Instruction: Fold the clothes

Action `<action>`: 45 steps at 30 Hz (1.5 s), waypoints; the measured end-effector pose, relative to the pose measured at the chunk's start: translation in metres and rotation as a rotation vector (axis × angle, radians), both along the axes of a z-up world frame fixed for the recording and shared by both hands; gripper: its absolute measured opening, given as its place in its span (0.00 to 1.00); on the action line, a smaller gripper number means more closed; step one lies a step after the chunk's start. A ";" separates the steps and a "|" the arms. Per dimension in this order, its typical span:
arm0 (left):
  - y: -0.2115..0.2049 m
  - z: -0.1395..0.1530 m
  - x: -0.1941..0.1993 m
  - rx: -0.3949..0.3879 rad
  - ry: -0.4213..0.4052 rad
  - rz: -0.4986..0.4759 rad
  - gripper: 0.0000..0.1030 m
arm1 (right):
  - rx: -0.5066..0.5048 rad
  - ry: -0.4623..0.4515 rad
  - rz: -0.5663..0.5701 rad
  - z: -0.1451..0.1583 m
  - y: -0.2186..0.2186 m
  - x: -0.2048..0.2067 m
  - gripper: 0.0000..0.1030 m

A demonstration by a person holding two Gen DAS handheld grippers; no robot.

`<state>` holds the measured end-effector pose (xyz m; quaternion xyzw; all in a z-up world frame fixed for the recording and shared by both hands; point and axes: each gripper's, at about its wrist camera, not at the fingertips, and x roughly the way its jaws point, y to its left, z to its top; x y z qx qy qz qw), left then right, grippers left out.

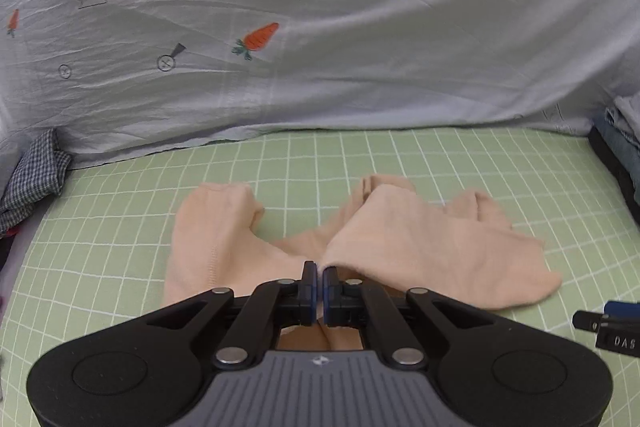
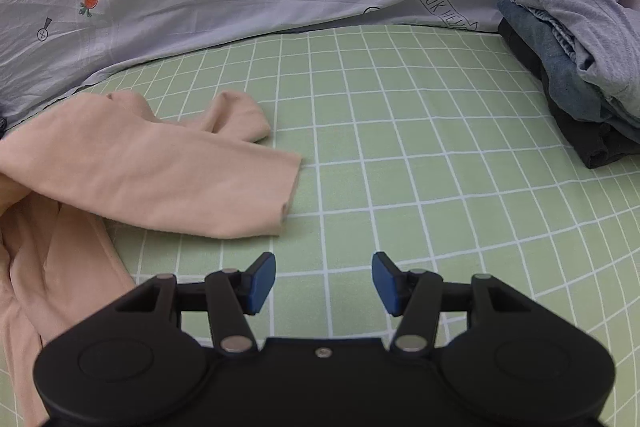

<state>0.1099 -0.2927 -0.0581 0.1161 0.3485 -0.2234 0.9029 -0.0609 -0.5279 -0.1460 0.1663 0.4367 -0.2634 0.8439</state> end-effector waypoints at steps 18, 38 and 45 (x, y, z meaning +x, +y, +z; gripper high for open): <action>0.262 -0.018 0.049 -0.044 0.146 0.694 0.21 | -0.095 -0.011 0.075 0.027 0.060 -0.031 0.55; 0.164 -0.074 -0.081 0.036 0.339 0.402 0.67 | -0.021 -0.011 0.238 -0.032 0.078 -0.034 0.65; 0.136 -0.096 -0.100 0.056 0.365 0.341 0.68 | -0.014 -0.050 0.380 -0.044 0.082 -0.040 0.69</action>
